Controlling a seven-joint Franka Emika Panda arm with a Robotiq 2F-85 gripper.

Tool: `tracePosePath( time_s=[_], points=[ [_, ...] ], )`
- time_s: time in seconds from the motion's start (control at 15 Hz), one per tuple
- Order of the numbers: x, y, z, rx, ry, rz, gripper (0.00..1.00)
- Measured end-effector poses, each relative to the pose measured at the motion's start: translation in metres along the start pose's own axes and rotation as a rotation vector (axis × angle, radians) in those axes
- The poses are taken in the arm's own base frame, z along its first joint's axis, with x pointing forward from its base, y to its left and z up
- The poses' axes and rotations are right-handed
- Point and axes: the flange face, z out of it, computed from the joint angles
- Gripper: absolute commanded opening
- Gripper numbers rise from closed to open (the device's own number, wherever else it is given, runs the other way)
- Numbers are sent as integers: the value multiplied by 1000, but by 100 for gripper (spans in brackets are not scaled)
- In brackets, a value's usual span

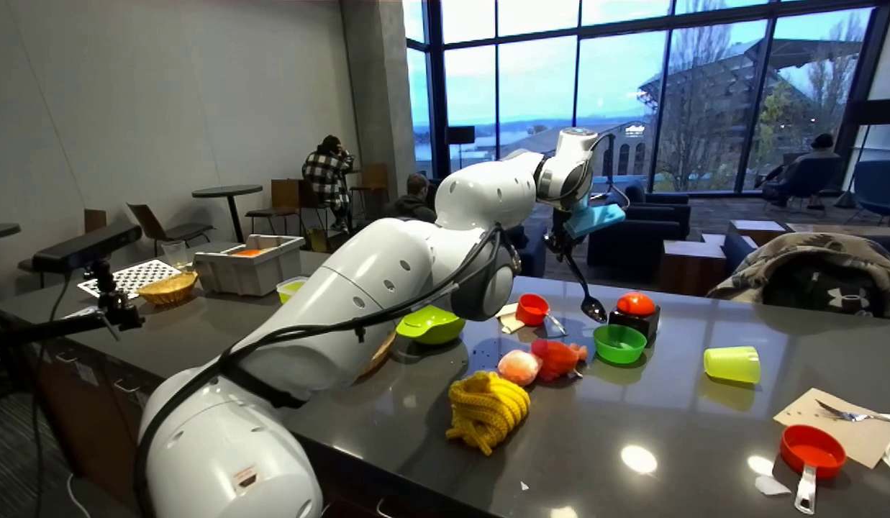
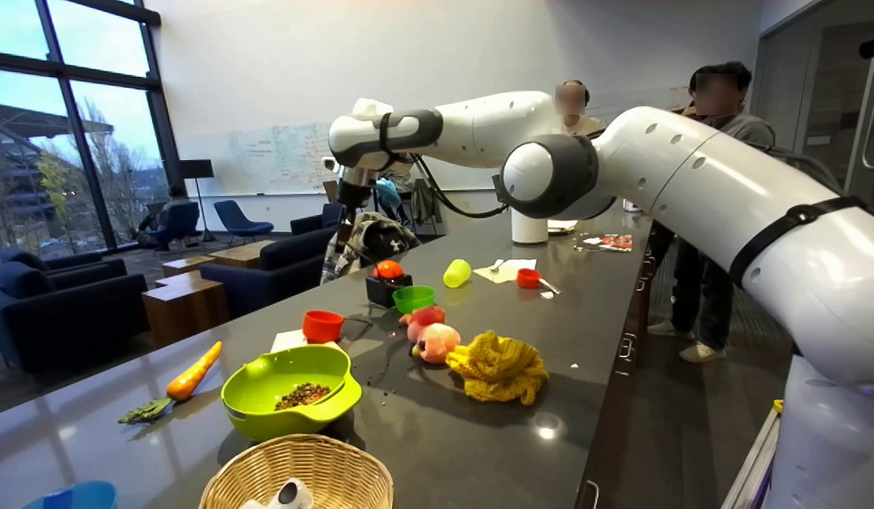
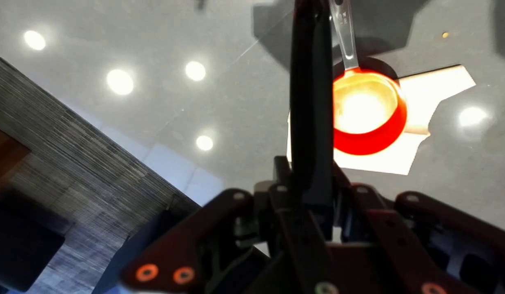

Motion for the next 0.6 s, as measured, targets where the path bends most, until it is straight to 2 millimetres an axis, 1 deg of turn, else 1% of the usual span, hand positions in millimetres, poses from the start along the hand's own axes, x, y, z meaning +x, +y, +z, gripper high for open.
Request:
tracePosePath(
  time_s=[0.33, 0.6],
  points=[
    [-15, 10, 0, 44, 94, 65, 6],
    [-19, 16, -10, 76, 195, 108, 6]
  ],
)
